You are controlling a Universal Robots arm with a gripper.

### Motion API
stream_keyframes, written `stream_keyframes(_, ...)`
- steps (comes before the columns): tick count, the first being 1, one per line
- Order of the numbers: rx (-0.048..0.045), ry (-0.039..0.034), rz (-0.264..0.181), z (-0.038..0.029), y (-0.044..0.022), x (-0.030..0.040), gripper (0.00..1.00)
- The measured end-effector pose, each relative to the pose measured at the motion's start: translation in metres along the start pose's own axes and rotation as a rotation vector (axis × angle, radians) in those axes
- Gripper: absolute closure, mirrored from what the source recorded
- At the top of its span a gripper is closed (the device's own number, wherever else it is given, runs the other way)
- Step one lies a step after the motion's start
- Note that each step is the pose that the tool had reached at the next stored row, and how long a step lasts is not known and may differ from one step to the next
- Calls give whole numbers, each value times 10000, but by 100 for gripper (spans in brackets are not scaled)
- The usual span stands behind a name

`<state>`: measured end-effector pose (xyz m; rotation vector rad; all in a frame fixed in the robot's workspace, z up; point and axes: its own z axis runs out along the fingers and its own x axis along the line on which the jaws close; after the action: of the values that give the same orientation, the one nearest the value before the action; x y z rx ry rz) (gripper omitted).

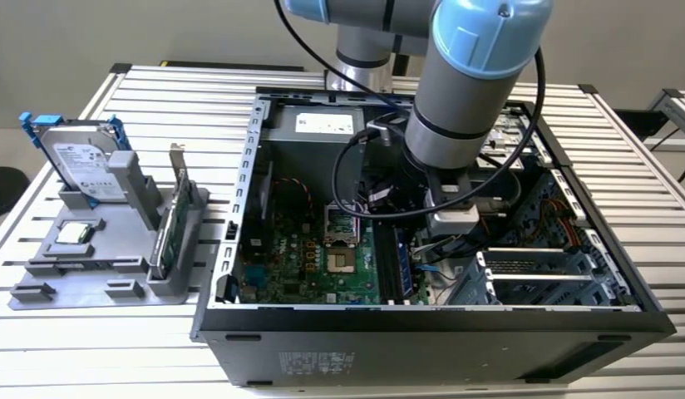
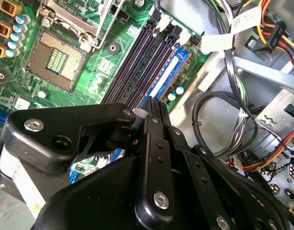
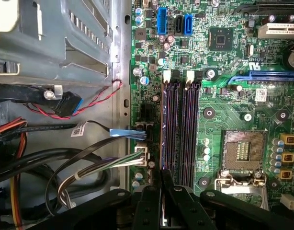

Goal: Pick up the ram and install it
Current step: 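Press down the ram until it locks into place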

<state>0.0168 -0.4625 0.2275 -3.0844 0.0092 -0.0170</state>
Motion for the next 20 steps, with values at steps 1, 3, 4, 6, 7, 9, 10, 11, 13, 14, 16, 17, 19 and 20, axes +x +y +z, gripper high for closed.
stream_keyframes(1,0,0,0,0,0,0,100)
stream_keyframes(3,1,0,0,2,1,0,100)
stream_keyframes(4,2,0,-1,2,1,0,100)
stream_keyframes(6,2,0,0,3,1,0,100)
stream_keyframes(7,2,0,0,3,1,0,100)
stream_keyframes(9,2,0,0,4,1,0,100)
stream_keyframes(10,3,0,0,4,2,0,100)
stream_keyframes(11,2,0,0,4,2,0,100)
stream_keyframes(13,2,0,0,5,2,0,100)
stream_keyframes(14,2,0,0,5,2,0,100)
stream_keyframes(16,2,0,0,6,3,0,100)
stream_keyframes(17,3,0,0,9,5,0,100)
stream_keyframes(19,2,0,0,13,7,0,100)
stream_keyframes(20,3,0,0,13,7,0,100)
